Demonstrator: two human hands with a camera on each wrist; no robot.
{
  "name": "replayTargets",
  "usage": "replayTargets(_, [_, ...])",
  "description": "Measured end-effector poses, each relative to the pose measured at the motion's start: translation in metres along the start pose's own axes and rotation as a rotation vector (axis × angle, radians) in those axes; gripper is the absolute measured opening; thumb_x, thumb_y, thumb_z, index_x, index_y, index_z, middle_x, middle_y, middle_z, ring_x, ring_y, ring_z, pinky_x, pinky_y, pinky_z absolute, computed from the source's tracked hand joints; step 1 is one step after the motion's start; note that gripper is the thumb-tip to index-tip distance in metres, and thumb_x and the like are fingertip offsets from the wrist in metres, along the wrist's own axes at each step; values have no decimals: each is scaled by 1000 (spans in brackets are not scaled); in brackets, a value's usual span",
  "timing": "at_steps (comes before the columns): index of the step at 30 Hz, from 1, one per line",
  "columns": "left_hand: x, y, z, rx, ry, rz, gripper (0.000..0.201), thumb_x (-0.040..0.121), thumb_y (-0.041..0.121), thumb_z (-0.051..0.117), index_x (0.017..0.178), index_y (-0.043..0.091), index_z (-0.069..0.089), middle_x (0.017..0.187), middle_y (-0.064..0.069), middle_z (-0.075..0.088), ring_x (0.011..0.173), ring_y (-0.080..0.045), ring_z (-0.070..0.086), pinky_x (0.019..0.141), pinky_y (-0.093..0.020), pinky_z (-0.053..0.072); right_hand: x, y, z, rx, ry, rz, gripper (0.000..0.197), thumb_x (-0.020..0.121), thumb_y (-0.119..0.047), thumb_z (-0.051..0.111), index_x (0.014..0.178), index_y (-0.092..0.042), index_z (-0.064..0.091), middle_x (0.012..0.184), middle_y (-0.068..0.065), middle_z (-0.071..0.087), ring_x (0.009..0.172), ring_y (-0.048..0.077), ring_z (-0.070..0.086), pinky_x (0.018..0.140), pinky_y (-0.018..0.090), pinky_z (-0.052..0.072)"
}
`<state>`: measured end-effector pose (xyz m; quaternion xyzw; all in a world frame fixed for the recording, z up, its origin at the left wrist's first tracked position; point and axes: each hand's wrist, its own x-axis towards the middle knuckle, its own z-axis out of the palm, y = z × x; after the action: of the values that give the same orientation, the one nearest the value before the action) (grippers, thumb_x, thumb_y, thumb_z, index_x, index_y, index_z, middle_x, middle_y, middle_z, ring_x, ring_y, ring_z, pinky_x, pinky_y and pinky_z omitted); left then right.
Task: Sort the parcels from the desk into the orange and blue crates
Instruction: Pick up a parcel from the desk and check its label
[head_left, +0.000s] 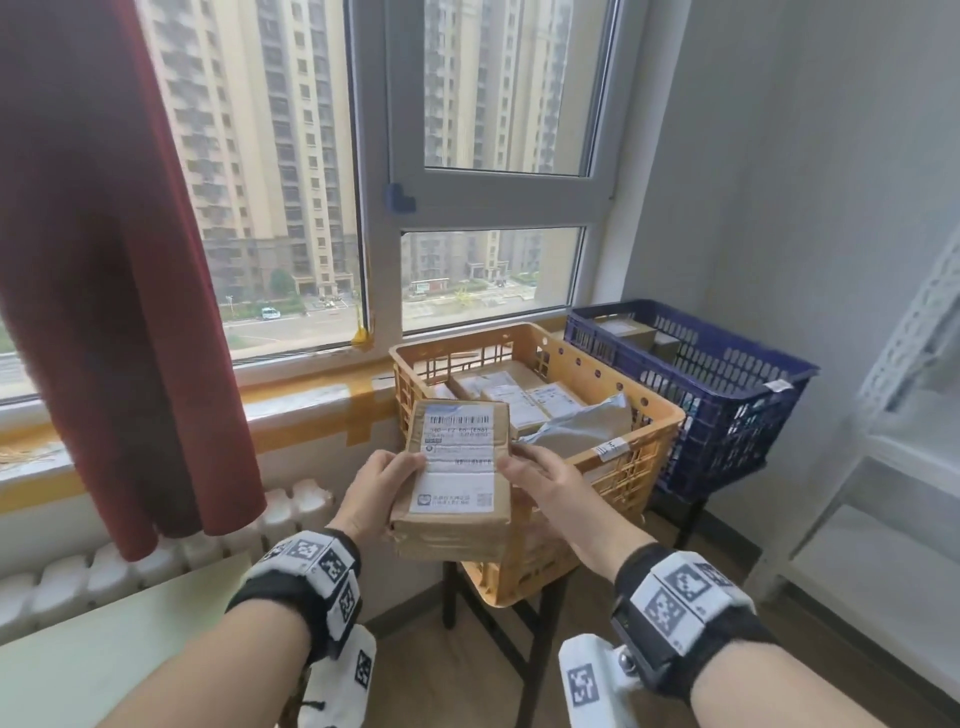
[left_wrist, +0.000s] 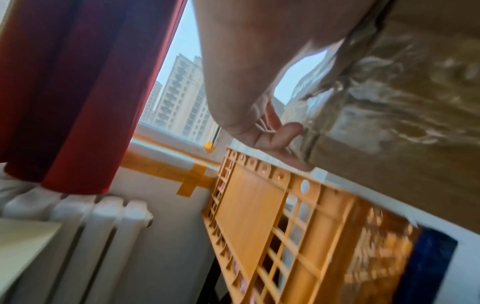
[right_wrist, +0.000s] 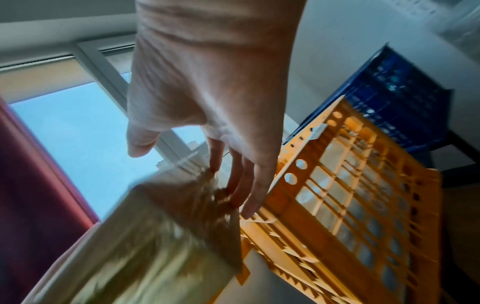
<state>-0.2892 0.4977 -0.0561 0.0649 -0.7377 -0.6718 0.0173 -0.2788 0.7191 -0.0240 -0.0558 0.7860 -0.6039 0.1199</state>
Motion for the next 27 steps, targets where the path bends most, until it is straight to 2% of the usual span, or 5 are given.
replayTargets(8, [76,59,42,-27,-113,47,62,63,58,62,104,11,65,96,-13,74,91,-42,68,85,-59,48,42,-26,-54,107,94,-94,45,91,-50,62,130,-30,50,121,-1,67,111,18,65,96,45,55])
replayTargets(12, [118,71,85,49,-150,88,32,93,42,49,98,14,63,76,3,72,64,-15,67,50,-29,51,78,-22,-96,117,143,-98,46,92,-45,63,132,-28,51,120,1,68,108,18,67,94,45,56])
replayTargets(17, [179,80,136,90,-179,76,31,96,37,47,101,10,62,77,0,70,54,-8,63,41,-21,45,127,-10,-145,150,234,-91,52,86,-52,67,132,-32,55,120,-1,70,107,18,68,98,46,53])
replayTargets(21, [223,97,176,70,-207,-1,37,85,49,56,100,16,60,88,-5,71,73,-20,66,66,-40,56,163,-7,-185,146,305,-70,51,90,-51,63,134,-27,54,119,-3,69,110,16,66,102,47,50])
replayTargets(27, [278,116,240,79,-275,10,64,71,61,52,110,10,60,100,-14,71,75,-28,66,62,-41,56,198,3,-245,130,389,-37,45,91,-59,56,129,-34,58,120,-8,69,111,14,63,100,48,51])
